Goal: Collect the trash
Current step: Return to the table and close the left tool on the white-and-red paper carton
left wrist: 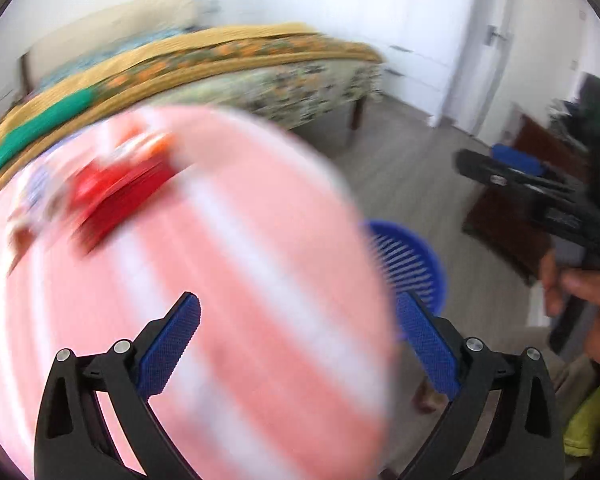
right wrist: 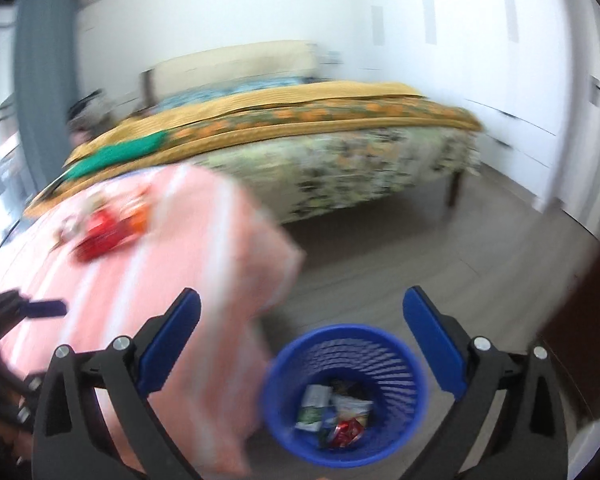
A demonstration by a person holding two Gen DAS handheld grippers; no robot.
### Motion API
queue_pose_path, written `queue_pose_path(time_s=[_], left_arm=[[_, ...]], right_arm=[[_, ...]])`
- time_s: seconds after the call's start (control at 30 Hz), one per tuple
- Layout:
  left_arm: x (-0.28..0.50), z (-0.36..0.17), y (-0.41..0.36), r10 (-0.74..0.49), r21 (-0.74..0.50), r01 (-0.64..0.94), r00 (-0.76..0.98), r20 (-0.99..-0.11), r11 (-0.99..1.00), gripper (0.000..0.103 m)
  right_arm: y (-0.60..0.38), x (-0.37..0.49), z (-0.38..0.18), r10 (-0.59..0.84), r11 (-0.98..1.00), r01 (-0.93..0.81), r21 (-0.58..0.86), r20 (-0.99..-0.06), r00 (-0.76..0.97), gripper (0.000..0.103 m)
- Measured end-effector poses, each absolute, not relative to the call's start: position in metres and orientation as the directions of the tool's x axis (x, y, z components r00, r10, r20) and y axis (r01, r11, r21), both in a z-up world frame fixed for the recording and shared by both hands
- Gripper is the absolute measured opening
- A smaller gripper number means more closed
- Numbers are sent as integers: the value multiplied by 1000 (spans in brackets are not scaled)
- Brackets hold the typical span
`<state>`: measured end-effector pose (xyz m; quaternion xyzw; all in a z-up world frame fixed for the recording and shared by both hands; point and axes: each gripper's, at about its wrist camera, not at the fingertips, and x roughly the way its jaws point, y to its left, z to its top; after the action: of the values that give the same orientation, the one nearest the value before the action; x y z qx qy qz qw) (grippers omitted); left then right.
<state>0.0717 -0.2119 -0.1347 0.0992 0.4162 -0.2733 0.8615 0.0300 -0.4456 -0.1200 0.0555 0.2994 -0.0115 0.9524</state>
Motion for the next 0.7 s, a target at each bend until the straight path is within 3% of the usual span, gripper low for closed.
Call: queue_pose_path(time_s=[0.13, 0.3, 0.47, 0.7], left_arm=[[77, -142, -140, -299, -42, 442, 530, -794, 896, 98], [89, -143, -60, -194, -22, 297, 563, -803, 955, 98], [100, -145, -1, -161, -76, 171, 563, -811, 982, 97], [125, -125, 24, -130, -69, 126, 584, -802, 990, 98]], right_arm=[[-368, 35, -128, 136, 990, -89, 107, -601, 787, 98], [-282, 58, -141, 221, 974, -193, 120, -701, 678, 98], [-219, 91, -150, 239, 962, -254, 101, -758, 607, 98], [-184, 111, -166, 219, 955, -290, 54, -789, 574, 98]])
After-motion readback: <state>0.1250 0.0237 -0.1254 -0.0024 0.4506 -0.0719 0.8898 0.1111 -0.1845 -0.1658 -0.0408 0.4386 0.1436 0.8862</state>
